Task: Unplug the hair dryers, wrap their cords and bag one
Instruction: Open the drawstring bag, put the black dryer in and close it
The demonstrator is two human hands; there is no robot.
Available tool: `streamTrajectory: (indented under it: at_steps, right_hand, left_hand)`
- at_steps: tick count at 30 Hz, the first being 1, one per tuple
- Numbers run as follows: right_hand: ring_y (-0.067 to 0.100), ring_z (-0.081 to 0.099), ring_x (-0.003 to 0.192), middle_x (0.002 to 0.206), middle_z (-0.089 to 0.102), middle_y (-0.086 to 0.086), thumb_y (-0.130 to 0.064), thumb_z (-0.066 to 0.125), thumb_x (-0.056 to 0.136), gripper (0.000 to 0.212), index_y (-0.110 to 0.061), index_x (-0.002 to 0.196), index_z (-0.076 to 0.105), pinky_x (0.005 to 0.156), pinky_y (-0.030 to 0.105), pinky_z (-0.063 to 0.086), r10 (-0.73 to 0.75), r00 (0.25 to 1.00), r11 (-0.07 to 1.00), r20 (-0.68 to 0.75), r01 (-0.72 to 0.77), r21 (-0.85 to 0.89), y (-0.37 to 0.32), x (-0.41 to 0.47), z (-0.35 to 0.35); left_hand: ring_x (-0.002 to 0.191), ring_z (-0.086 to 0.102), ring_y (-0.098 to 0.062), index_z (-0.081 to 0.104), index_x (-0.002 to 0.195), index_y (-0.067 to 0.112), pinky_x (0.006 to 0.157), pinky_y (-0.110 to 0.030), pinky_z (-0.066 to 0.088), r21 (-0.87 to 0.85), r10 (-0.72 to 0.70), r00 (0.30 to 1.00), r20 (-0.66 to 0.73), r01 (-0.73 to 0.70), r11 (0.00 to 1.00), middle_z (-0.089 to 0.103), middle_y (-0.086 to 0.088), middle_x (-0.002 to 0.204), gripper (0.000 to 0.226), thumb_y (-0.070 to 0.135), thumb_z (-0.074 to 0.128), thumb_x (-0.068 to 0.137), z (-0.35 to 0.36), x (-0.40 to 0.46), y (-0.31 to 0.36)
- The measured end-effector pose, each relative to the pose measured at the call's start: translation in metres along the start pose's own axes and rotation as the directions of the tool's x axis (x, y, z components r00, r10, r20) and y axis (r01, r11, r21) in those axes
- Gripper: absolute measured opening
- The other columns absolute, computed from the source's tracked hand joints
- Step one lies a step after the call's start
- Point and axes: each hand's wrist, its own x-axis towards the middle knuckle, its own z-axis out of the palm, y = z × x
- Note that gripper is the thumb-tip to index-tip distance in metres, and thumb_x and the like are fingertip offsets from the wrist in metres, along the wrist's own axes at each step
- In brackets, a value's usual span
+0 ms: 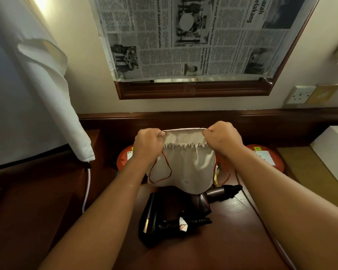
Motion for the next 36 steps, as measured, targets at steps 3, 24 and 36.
streamTrajectory:
  at_steps: [3, 24, 36]
  right_hand:
    - [0.017, 0.041, 0.046, 0.051, 0.045, 0.000, -0.027, 0.047, 0.092, 0.044, -0.015, 0.049, 0.046, 0.046, 0.023, 0.031, -0.003, 1.000, 1.000, -0.007, 0.002, -0.007, -0.001, 0.001, -0.002]
    - [0.020, 0.057, 0.066, 0.076, 0.065, 0.007, -0.010, 0.047, 0.088, 0.021, -0.009, 0.081, 0.067, 0.053, 0.028, 0.042, -0.214, 0.975, 0.975, 0.060, 0.210, 0.074, 0.002, 0.012, -0.005]
    - [0.023, 0.063, 0.077, 0.078, 0.069, 0.008, 0.000, 0.044, 0.082, 0.029, -0.009, 0.079, 0.071, 0.066, 0.032, 0.054, -0.267, 0.963, 0.961, -0.035, 0.269, 0.066, 0.005, 0.015, -0.005]
  left_hand:
    - [0.067, 0.054, -0.017, 0.071, 0.078, 0.005, 0.062, -0.023, 0.035, -0.020, -0.012, 1.000, -0.015, 0.012, 1.000, 0.060, -0.003, 0.069, 0.030, 0.022, 0.054, 0.096, -0.002, -0.003, 0.004]
    - [0.125, 0.040, -0.023, 0.044, 0.137, 0.031, 0.100, -0.045, 0.036, 0.202, 0.127, 0.946, 0.300, -0.193, 0.960, 0.046, 0.000, 0.132, 0.049, 0.042, 0.055, 0.091, -0.005, 0.017, 0.024]
    - [0.067, 0.059, -0.027, 0.067, 0.073, 0.013, 0.059, -0.030, 0.040, 0.112, 0.302, 0.946, 0.118, -0.315, 0.943, 0.057, 0.000, 0.066, 0.026, 0.022, 0.053, 0.094, -0.002, 0.028, 0.024]
